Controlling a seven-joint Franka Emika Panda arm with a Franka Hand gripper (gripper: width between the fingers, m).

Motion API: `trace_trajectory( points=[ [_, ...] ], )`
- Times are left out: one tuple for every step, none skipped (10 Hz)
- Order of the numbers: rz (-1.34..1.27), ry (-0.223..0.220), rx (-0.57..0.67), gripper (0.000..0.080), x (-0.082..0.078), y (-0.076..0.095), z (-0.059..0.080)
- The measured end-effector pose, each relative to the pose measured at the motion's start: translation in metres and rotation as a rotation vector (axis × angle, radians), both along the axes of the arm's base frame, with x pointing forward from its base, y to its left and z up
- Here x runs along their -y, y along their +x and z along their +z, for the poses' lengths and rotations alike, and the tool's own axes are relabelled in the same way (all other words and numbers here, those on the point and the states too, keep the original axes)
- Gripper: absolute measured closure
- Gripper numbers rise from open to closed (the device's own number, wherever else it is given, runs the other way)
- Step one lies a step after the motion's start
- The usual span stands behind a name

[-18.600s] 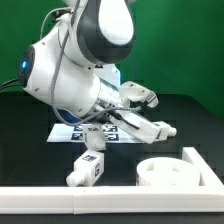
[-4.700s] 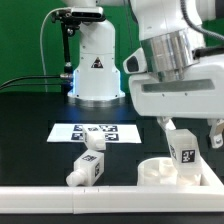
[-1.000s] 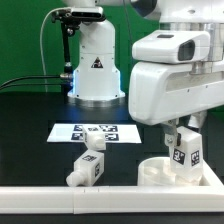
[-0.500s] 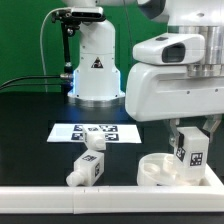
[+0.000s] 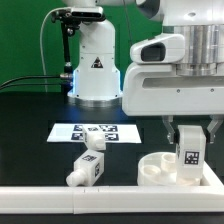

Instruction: Assemble stool

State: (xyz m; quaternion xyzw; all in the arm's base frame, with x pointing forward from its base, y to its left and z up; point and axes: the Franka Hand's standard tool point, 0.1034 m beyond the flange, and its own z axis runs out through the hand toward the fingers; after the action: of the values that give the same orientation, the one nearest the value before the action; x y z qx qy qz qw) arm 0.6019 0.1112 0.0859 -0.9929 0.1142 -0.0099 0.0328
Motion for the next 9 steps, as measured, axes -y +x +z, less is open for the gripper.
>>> trace_trajectory(
  points=[
    [-0.098,0.006,-0.014,0.0457,0.0,-0.001,0.0],
    [-0.197,0.011,-0.035,0.0457,-0.001,-0.002,0.001],
    [-0.35,0.018,-0.056,0.0457,-0.003,-0.003,0.001],
    [-0.493,0.028,-0.077,0.0457,-0.005,-0.005,0.001],
    [-0.607,0.039,-0.089,0.0457,-0.007,-0.006,0.001],
    [-0.761,0.059,-0.097,0.0457,-0.01,-0.006,0.0],
    [-0.893,0.081,-0.107,0.0457,-0.013,-0.006,-0.002],
    [-0.977,0.099,-0.12,0.0457,-0.015,-0.006,-0.003],
    [-1.029,0.106,-0.128,0.0458,-0.018,-0.006,-0.002]
  ],
)
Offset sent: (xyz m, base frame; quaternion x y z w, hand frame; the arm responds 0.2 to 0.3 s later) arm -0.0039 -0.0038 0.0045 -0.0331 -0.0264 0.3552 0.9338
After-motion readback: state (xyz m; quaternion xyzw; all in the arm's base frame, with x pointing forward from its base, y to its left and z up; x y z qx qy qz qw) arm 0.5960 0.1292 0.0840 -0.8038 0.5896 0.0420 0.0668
